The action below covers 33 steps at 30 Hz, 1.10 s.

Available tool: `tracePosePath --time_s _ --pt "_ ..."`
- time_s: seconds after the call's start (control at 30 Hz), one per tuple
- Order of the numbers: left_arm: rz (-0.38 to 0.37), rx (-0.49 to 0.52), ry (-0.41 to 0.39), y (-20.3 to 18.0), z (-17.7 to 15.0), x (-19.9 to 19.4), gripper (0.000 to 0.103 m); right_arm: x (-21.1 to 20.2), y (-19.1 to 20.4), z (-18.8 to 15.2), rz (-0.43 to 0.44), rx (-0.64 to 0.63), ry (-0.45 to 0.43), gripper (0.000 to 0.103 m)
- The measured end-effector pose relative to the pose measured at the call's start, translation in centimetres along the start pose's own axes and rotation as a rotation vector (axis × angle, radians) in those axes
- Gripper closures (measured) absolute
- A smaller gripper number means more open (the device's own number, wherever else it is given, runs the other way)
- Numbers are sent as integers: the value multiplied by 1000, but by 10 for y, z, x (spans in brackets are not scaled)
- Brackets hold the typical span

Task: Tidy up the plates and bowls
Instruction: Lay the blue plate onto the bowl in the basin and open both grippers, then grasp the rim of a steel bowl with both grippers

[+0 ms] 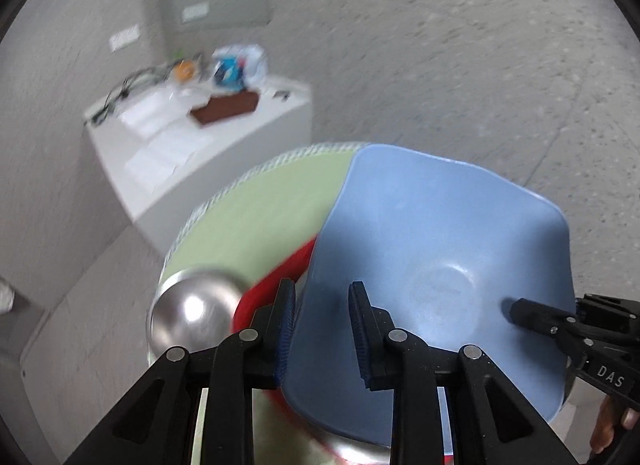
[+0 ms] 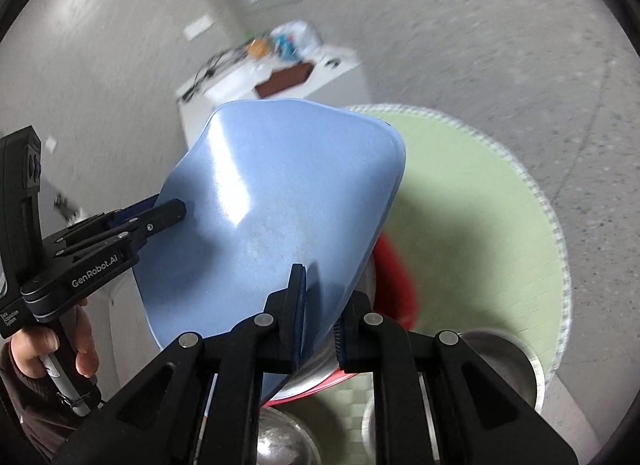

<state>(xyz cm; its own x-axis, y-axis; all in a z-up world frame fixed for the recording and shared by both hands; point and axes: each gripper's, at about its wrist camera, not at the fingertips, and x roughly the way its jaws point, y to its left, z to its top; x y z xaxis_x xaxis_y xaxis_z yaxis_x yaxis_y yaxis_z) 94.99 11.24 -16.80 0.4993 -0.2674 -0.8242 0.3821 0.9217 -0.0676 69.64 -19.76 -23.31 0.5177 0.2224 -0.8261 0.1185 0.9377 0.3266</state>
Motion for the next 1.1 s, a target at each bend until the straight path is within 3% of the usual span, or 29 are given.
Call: tracePosePath --time_s 0.23,0.53,0.57,0.63,0.7,0.83,1.03,1.1 --pt "-4 -8 72 -13 -8 35 80 33 3 -18 -53 -12 69 90" --pt "-58 28 51 -11 -7 54 77 45 0 -27 -124 22 73 82" --pt "-68 28 49 -8 -10 55 74 44 0 -28 -119 31 66 78" --pt "-89 35 30 -6 -15 51 65 39 4 -30 -100 45 49 60" --pt "-100 36 5 -3 -21 47 51 32 9 -31 -108 39 25 51" --pt "-117 11 -68 6 -35 31 37 16 18 -37 -157 28 -46 32" --pt "-115 -32 -184 11 -75 -2 28 -19 27 -60 -282 -11 -135 31" --pt "-149 -49 -205 11 -95 -14 28 -31 31 -77 -289 -28 -150 31"
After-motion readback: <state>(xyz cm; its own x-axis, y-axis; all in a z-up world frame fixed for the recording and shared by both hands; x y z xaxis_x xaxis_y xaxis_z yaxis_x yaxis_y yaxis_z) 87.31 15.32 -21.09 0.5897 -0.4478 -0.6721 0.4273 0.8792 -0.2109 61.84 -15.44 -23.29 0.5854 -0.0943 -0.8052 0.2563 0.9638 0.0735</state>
